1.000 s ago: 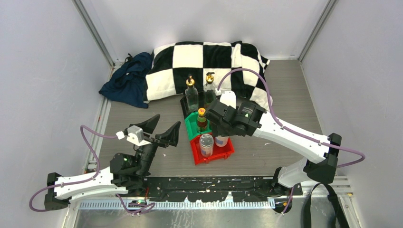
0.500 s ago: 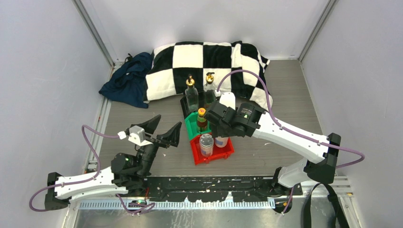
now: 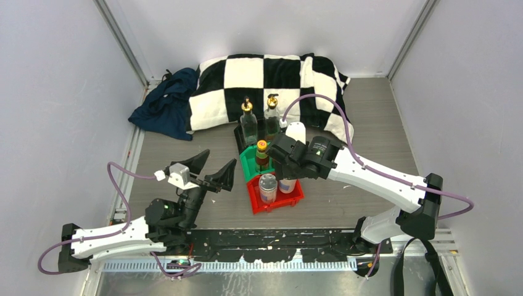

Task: Organize the condiment bottles
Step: Place the bottle in the storage box.

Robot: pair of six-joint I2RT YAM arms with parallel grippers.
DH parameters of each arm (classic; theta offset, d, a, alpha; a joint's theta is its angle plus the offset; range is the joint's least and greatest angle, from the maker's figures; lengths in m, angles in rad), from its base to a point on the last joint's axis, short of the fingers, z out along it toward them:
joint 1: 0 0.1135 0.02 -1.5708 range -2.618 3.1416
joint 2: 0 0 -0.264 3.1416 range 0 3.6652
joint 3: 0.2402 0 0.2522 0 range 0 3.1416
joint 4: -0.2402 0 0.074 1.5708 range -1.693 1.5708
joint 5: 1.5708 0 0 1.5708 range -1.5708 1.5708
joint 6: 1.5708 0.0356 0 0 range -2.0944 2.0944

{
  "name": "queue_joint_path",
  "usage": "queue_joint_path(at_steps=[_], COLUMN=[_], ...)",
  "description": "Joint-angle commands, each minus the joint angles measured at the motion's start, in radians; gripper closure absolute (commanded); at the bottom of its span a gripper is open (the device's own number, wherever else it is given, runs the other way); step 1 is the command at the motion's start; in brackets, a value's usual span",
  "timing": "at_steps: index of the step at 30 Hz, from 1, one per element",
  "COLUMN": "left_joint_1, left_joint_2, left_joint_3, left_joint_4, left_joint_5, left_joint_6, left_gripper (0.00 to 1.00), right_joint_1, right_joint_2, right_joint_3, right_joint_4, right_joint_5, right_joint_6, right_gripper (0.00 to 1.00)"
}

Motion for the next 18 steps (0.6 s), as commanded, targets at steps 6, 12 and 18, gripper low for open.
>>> queue_joint_path(at_steps=[6, 12, 18], left_joint_1=[-0.003, -0.002, -0.002], left_joint_2=[0.017, 0.02, 0.02], left_joint_3=[-0.002, -0.003, -0.004], left_joint_4=[0.022, 0.024, 0.028], left_joint_5=[-0.019, -0.021, -0.022], left_joint_6=[-0.012, -0.011, -0.007], left_gripper=[0.0, 0.0, 0.0], right_joint_1=[-0.029, -0.043, -0.051], right_joint_2=[-0.055, -0.054, -0.051], right_joint_3=[-0.02, -0.034, -0.049], right_joint_4=[0.073, 0.088, 0.1], right_joint_5=[0.0, -0.015, -0.029], right_joint_6=[-0.021, -0.028, -0.033], right_gripper=[0.99, 0.99, 0.99])
